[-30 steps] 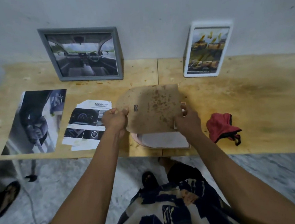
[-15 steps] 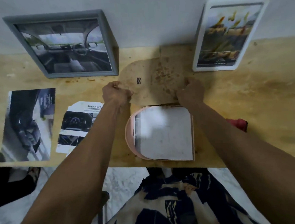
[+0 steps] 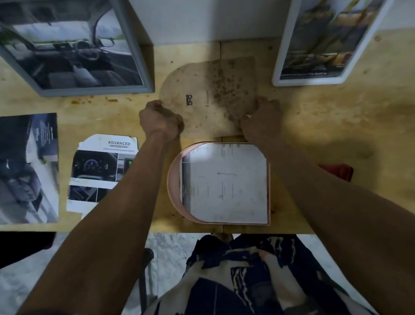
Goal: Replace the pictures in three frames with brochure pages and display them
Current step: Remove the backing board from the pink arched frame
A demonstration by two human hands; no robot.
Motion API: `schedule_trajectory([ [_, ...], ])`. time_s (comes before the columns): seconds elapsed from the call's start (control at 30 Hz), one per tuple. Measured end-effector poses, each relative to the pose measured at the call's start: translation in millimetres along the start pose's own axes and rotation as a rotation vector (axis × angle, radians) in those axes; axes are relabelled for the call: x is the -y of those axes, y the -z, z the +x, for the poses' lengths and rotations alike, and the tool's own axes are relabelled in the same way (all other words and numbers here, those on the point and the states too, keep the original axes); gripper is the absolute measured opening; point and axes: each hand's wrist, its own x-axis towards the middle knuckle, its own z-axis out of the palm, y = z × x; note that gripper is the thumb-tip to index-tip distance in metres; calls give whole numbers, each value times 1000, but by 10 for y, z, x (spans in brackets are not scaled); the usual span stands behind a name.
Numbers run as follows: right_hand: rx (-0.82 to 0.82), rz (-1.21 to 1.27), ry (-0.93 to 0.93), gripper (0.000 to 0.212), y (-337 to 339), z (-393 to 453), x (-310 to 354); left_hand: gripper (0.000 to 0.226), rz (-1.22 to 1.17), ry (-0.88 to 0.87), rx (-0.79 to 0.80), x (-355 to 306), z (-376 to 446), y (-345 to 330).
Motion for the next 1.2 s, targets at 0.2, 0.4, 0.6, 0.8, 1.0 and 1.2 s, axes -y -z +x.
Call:
schedule_trajectory([
  [0.2,-22,16,19,50,-45,-26,-63,59,-45,-14,-20,17,-89,-61],
  [0.4,-83,134,45,47,-92,-294,-140,48,171,-167,-66,224,-346,128],
  [0.6,-92,56,26,49,-279,-863,-351,39,128,-252,-15,769,-759,355],
  [0.8,-92,112,-16,48,-517,-1604,-644,25,488,-384,14,1434,-1257,429],
  [1.0,-61,-82,-6,54,-645,-1847,-777,38,649,-385,21,1518,-1355,394],
  [1.2,-40,-102,-18,56,-630,-1800,-788,44,534,-296,5,1396,-1378,374],
])
